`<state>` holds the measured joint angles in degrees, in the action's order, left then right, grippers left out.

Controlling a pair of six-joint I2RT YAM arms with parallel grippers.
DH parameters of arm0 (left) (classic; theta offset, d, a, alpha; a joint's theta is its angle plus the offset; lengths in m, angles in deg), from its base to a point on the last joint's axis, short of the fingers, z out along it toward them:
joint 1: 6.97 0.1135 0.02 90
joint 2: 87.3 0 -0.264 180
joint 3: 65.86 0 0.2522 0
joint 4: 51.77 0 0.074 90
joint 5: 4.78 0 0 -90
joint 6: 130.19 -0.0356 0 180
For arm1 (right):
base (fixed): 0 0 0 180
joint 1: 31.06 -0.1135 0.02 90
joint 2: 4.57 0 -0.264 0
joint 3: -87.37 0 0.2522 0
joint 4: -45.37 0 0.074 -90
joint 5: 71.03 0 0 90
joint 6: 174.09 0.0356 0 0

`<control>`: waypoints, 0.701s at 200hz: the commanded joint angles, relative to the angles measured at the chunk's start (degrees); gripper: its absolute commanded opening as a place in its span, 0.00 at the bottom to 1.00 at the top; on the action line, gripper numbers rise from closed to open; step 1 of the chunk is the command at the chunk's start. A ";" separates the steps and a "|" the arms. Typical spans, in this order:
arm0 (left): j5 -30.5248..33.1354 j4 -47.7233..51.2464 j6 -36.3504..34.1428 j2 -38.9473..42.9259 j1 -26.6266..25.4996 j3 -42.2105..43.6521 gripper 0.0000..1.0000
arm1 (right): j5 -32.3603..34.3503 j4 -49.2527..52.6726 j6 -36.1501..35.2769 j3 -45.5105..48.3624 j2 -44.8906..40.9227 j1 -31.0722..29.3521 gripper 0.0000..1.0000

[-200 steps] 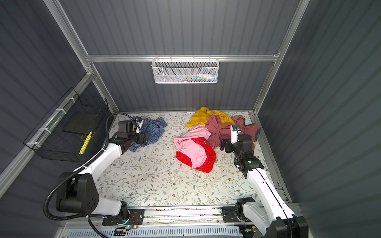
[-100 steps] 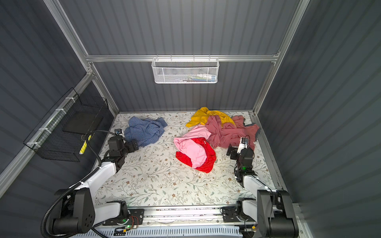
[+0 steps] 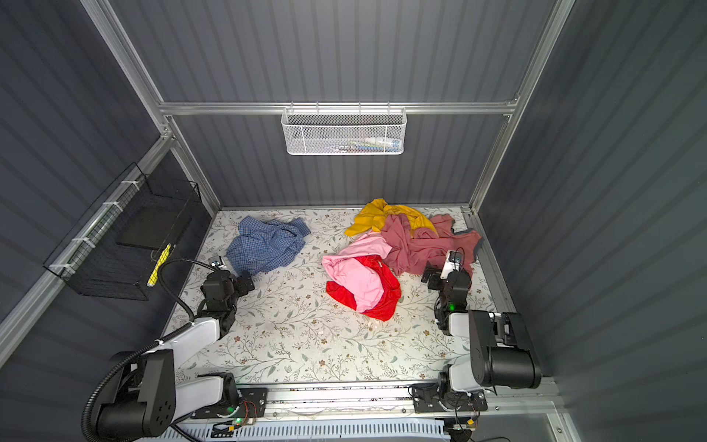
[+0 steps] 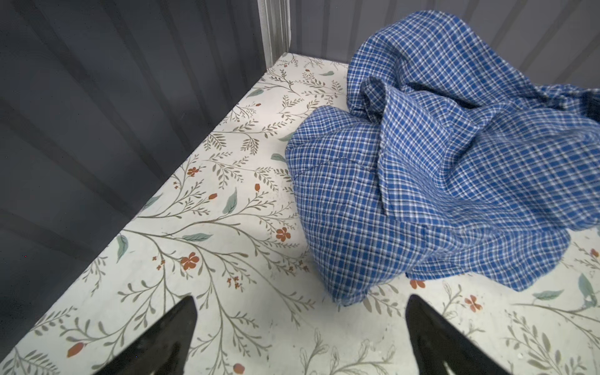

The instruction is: Pick out a specific cloth from the pile

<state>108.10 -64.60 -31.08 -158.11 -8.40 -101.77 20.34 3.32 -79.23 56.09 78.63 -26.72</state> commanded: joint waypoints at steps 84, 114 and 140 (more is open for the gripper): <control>-9.32 -33.88 -5.35 -16.06 0.01 5.38 1.00 | -1.48 -0.80 -0.66 -0.73 0.38 0.14 0.99; -10.41 -40.68 -6.51 -27.45 0.01 2.52 1.00 | -1.49 -0.71 -0.65 -0.76 0.28 0.13 0.99; -12.75 -28.68 -8.22 -27.82 -0.62 -3.78 1.00 | -1.49 -0.66 -0.65 -0.74 0.42 0.10 0.99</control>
<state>98.11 -93.87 -36.94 -184.97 -8.40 -100.55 19.31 3.29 -79.47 55.83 78.63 -26.70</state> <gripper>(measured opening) 0.999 0.991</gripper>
